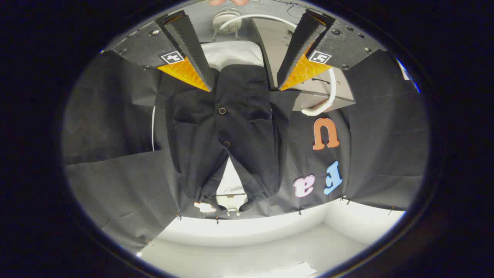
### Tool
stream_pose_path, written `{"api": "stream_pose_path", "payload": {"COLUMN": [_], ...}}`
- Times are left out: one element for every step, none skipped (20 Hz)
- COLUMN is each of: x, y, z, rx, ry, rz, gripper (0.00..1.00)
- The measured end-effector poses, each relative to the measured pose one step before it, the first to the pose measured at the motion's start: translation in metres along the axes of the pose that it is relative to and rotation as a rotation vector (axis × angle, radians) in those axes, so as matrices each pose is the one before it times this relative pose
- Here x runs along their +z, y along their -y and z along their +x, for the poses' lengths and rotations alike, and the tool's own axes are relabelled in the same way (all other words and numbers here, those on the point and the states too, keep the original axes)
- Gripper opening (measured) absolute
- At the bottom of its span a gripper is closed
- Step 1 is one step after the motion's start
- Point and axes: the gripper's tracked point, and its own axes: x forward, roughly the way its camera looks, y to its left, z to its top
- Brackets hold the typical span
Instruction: Iron the clothes twice with a garment steamer, once on the left side and once on the right side.
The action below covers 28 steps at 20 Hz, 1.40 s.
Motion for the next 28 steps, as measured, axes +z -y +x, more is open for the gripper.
{"api": "stream_pose_path", "payload": {"x": [0.00123, 0.00088, 0.00293, 0.00242, 0.00462, 0.00556, 0.00686, 0.00368, 0.00269, 0.00071, 0.00183, 0.00071, 0.00205, 0.00063, 0.00129, -0.00074, -0.00264, -0.00231, -0.00158, -0.00344, -0.00289, -0.00406, -0.00341, -0.00277, -0.00171, -0.00337, -0.00244, -0.00089], "y": [-0.00083, 0.00114, 0.00002, -0.00021, 0.00007, 0.00144, 0.00123, -0.00125, -0.00143, -0.00142, -0.00179, -0.00222, -0.00521, -0.00589, -0.00705, -0.00674, -0.00810, -0.01035, -0.01280, -0.01184, -0.01337, -0.01404, -0.01429, -0.01274, -0.01590, -0.01902, -0.01579, -0.01150], "z": [-0.00016, 0.00151, 0.00082, 0.00103, -0.00032, -0.00068, 0.00145, 0.00333, 0.00052, -0.00071, -0.00004, -0.00010, 0.00214, 0.00364, 0.00428, 0.00589, 0.00740, 0.00775, 0.00935, 0.01103, 0.01155, 0.01285, 0.01192, 0.01302, 0.01170, 0.01351, 0.01384, 0.01366], "rx": [0.00337, -0.00176, -0.00006, 0.00128, 0.00238, 0.00010, 0.00111, -0.00193, -0.00124, -0.00129, 0.00036, 0.00140, 0.00787, 0.00808, 0.00674, 0.00029, -0.00174, 0.00696, 0.00839, 0.00654, 0.00757, 0.01021, 0.00885, 0.00855, 0.02691, 0.02945, 0.02972, 0.01998], "ry": [0.00370, 0.00742, 0.01045, 0.01698, 0.01888, 0.01512, 0.01309, 0.00995, 0.00831, 0.00638, 0.00397, 0.00127, 0.00140, -0.00489, -0.00252, -0.01149, -0.01539, -0.01448, -0.01233, -0.02069, -0.02430, -0.03193, -0.03294, -0.03194, -0.03263, -0.03526, -0.03451, -0.03735], "rz": [-0.00260, -0.00219, -0.00117, -0.00127, -0.00183, -0.00375, -0.00550, -0.00664, -0.00368, -0.00304, -0.00205, -0.00208, 0.00032, -0.00427, -0.00389, -0.00738, 0.00002, 0.00726, 0.01555, 0.01345, 0.01166, 0.00361, 0.00175, 0.00834, 0.01259, 0.01794, 0.01309, 0.00552], "gripper": [1.00, 1.00, 1.00, 1.00, 1.00, 1.00, 1.00, 1.00, 1.00, 1.00, 1.00, 1.00, 1.00, 1.00, 1.00, 1.00, 1.00, 1.00, 1.00, 1.00, 1.00, 1.00, 1.00, 1.00, 1.00, 1.00, 1.00, 1.00]}}
